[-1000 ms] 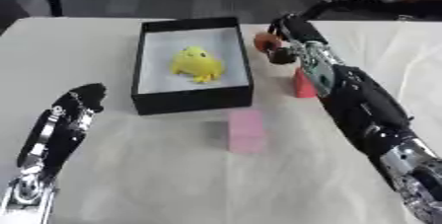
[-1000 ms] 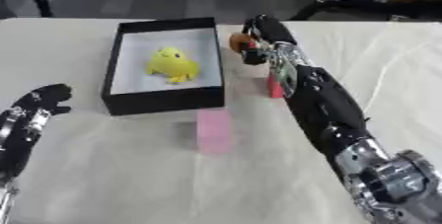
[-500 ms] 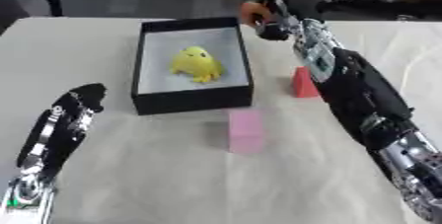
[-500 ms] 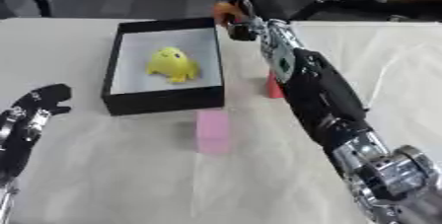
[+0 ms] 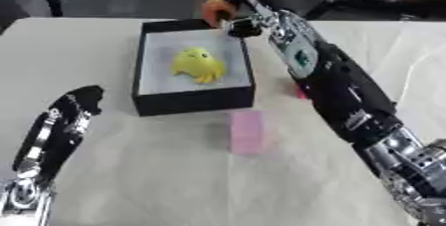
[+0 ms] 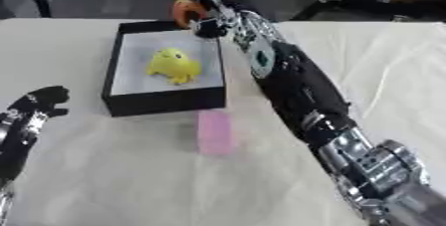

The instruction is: Pick up objects on the table and place them in the box.

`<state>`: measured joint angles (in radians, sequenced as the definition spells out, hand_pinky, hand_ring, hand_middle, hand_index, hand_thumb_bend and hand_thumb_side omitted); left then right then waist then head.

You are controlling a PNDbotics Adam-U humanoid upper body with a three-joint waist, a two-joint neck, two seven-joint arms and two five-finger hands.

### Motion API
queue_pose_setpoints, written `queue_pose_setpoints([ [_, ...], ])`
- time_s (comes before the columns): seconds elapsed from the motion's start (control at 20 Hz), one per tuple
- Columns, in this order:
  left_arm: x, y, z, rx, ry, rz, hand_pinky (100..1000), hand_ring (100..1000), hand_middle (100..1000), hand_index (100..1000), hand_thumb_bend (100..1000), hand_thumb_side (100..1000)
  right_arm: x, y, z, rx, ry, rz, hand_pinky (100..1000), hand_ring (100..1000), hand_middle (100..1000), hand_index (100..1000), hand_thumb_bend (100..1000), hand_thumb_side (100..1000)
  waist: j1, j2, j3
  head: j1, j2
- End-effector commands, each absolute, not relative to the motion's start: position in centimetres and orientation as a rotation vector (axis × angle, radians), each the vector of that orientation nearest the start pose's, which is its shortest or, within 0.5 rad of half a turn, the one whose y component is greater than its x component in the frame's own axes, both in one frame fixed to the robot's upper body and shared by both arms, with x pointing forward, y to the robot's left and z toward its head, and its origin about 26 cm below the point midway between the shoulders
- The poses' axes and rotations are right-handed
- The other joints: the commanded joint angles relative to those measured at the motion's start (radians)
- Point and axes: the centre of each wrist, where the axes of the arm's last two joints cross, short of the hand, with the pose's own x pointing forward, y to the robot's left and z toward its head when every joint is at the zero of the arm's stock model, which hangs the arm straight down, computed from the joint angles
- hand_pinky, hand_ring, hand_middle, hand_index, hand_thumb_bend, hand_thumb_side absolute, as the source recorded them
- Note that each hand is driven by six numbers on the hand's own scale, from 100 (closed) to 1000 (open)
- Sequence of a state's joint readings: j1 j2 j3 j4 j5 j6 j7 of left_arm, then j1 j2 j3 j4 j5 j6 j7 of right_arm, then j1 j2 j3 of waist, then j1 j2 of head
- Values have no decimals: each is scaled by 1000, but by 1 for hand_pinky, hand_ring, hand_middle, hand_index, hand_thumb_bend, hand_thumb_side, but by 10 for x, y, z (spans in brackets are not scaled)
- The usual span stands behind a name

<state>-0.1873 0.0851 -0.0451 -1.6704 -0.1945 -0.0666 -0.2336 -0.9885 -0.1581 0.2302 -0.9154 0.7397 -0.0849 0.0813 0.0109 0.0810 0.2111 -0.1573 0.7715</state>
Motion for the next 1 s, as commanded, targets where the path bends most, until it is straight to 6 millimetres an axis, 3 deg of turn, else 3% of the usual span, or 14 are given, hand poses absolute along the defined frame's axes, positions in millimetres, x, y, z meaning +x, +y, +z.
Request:
queue_pose_setpoints([
  [0.05, 321, 223, 76, -7, -1892, -529, 793, 833, 760, 819, 244, 736, 476, -127, 175, -601, -1811, 1289, 781, 590, 474, 329, 100, 100, 3, 4, 3, -4, -2],
  [0.15, 321, 223, 77, -7, -1893, -528, 793, 833, 760, 819, 245, 736, 476, -127, 171, -589, -1786, 1312, 783, 594, 480, 364, 100, 100, 3, 5, 3, -2, -2],
  [0.25, 321, 222, 77, -9, -1894, -528, 792, 833, 760, 818, 246, 736, 477, -128, 165, -594, -1761, 1321, 786, 604, 499, 477, 100, 105, 2, 7, 4, -3, -2],
  [0.3, 321, 222, 77, -9, -1894, -529, 792, 833, 760, 817, 246, 736, 477, -130, 162, -602, -1747, 1322, 787, 607, 504, 518, 100, 164, 2, 7, 4, -2, -2],
  [0.4, 321, 222, 77, -7, -1894, -528, 792, 833, 760, 817, 246, 736, 478, -133, 157, -626, -1731, 1315, 786, 611, 517, 629, 100, 457, 2, 7, 4, -1, -2],
  [0.6, 321, 223, 77, -3, -1895, -523, 792, 833, 759, 818, 246, 735, 480, -140, 151, -680, -1724, 1270, 785, 621, 542, 779, 100, 769, 1, 6, 1, 3, -2],
  [0.8, 321, 224, 77, 2, -1894, -520, 792, 832, 759, 819, 245, 735, 481, -146, 147, -701, -1730, 1247, 788, 640, 570, 846, 100, 842, 2, 7, -3, 6, -2],
  [1.0, 321, 226, 77, 9, -1892, -518, 792, 832, 759, 819, 245, 735, 481, -150, 147, -699, -1728, 1277, 799, 669, 606, 883, 100, 841, 2, 8, -6, 9, -2],
])
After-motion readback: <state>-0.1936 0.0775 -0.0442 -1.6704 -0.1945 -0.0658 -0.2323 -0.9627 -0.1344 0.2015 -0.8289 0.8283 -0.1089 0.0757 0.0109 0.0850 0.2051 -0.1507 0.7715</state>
